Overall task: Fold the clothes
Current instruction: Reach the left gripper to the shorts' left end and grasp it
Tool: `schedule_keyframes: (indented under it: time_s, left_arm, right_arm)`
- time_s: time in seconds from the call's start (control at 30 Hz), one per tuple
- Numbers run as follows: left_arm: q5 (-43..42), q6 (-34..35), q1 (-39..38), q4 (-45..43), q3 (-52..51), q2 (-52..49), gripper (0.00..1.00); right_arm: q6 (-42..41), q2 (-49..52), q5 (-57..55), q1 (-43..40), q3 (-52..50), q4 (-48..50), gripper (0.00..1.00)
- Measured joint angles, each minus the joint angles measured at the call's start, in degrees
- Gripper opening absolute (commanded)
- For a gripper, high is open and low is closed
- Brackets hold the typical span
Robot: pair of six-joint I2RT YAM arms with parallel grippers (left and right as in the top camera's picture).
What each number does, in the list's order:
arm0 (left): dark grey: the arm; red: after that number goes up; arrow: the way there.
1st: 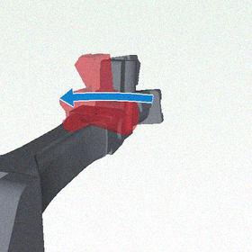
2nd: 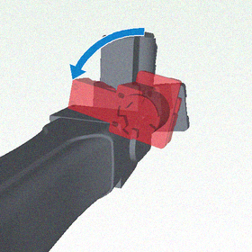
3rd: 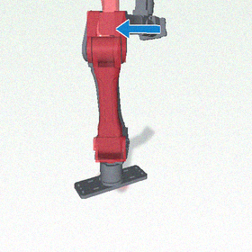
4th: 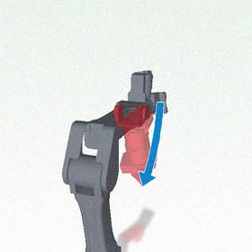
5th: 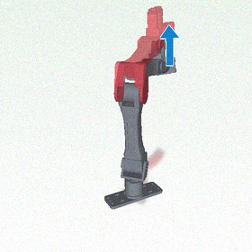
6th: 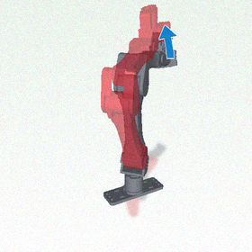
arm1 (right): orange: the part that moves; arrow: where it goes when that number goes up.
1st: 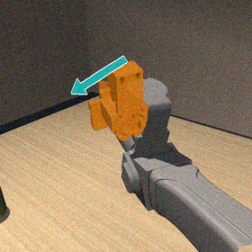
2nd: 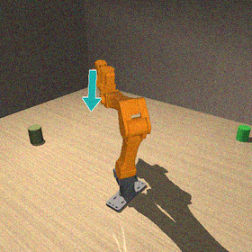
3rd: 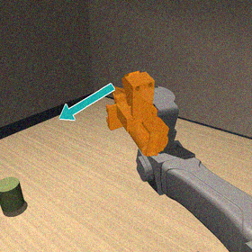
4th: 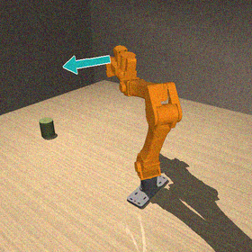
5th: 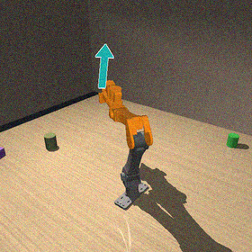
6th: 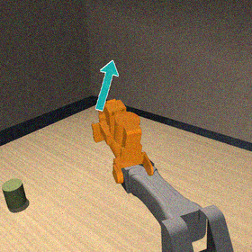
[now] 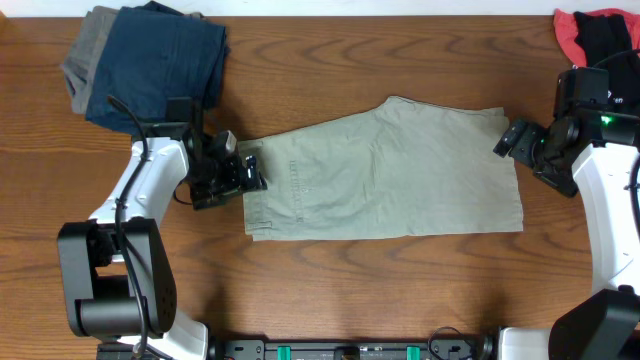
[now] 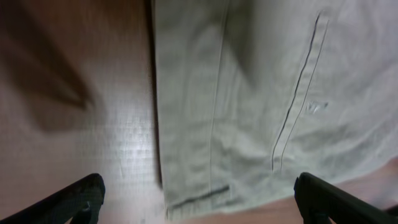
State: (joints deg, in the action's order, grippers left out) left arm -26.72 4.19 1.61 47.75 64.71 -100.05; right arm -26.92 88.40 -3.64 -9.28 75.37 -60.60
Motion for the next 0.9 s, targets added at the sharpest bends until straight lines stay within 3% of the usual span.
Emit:
schedule_keyframes:
  time_s: [0.3,0.9]
  left_arm:
    - [-0.04,-0.15,0.0,-4.79,-0.13,-0.04,0.98]
    - [-2.08,-0.17,0.0,-5.73,-0.31,-4.11,0.99]
  right_arm:
    - [0.0,0.0,0.0,0.02,0.0,0.02,0.99]
    - [0.0,0.0,0.0,0.02,0.0,0.0,0.99]
